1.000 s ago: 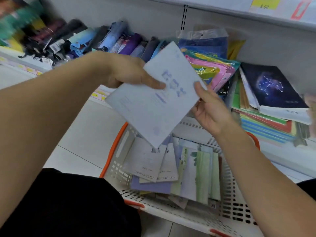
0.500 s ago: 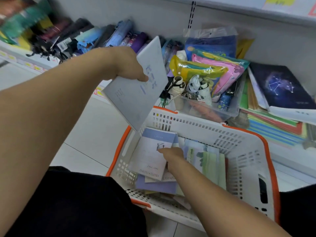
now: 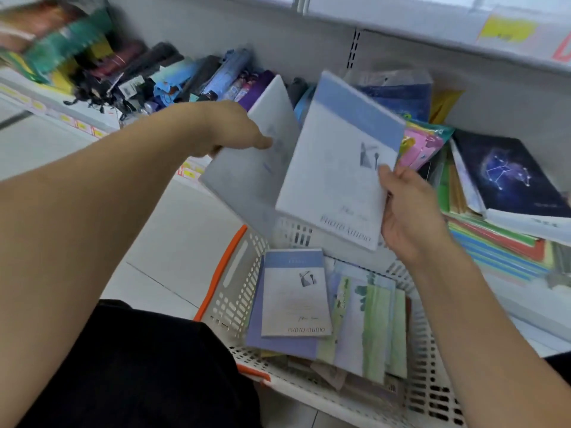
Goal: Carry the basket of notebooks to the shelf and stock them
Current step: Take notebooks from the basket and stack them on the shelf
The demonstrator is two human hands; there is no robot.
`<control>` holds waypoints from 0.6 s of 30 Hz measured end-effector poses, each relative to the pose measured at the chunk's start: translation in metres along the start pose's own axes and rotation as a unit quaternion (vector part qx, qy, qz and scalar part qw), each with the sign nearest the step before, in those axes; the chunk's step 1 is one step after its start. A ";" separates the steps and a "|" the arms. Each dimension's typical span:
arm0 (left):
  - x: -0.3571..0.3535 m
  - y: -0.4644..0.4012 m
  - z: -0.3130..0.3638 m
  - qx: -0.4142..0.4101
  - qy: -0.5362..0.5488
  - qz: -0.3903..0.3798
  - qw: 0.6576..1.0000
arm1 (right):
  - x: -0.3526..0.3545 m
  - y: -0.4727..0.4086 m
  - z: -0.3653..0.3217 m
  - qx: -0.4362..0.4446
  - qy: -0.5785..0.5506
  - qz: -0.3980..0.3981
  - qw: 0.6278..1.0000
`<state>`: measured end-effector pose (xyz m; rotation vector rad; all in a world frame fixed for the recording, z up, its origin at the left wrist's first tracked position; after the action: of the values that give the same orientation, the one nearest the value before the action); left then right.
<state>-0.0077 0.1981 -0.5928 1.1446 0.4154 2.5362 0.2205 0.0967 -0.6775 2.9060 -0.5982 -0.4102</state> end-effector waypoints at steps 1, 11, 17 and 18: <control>-0.006 0.002 0.006 -0.012 0.108 -0.037 0.993 | -0.005 -0.006 -0.011 -0.006 -0.002 -0.002 1.000; -0.010 0.031 0.062 -0.088 0.461 -0.122 0.874 | -0.039 -0.020 -0.095 0.096 0.123 0.077 0.985; -0.016 0.040 0.076 -0.106 0.430 -0.094 0.892 | -0.041 -0.007 -0.170 0.263 0.096 0.095 0.955; -0.016 0.040 0.078 -0.120 0.407 -0.085 0.901 | -0.042 -0.007 -0.182 0.284 0.099 0.087 0.950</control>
<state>0.0548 0.1650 -0.5386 -0.0902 0.3489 2.6911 0.2394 0.1354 -0.4957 3.3177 -1.0801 0.1032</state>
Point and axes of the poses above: each hand's wrist, its own y-axis away from the middle knuckle, its own x-axis out of the back of the hand, z = x × y, the point moved 4 cm from there along -y, towards the middle knuckle, and after that the axes turned 9 degrees about y, right-handed, at the moved point
